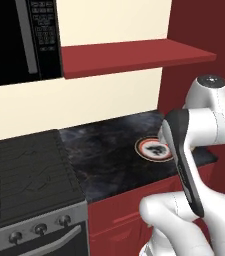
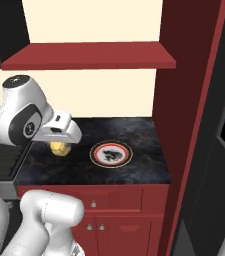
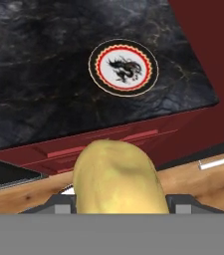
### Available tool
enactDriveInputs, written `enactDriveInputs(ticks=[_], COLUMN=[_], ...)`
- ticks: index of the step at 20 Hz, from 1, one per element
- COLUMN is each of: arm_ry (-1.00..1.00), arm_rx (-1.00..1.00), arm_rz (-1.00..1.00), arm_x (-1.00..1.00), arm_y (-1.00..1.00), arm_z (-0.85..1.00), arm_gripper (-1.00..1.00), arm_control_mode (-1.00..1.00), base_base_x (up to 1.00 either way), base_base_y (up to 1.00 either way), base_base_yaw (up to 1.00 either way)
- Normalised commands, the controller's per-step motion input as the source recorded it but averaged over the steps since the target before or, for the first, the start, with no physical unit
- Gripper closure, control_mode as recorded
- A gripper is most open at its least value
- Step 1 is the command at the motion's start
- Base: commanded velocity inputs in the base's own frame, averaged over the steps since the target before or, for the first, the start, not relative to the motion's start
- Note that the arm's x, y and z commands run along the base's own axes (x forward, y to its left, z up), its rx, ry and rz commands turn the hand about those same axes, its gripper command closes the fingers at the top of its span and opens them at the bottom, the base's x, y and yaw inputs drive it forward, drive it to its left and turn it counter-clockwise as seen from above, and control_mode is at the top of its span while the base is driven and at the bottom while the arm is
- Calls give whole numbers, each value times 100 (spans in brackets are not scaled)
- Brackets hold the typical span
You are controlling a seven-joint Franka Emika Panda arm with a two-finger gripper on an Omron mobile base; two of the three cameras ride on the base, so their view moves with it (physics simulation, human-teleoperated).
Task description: Pick potato from the fridge and place it on the plate on the counter.
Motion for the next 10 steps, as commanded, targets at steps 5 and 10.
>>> enactDriveInputs(ticks=[5,10], arm_ry=[0,0], arm_rx=[0,0], arm_rz=[0,0], arm_x=[0,0], arm_y=[0,0], arm_z=[0,0], arm_gripper=[100,100], arm_control_mode=[100,100], base_base_x=[-3,-3], base_base_y=[-16,-13], base_base_yaw=[-5,-5])
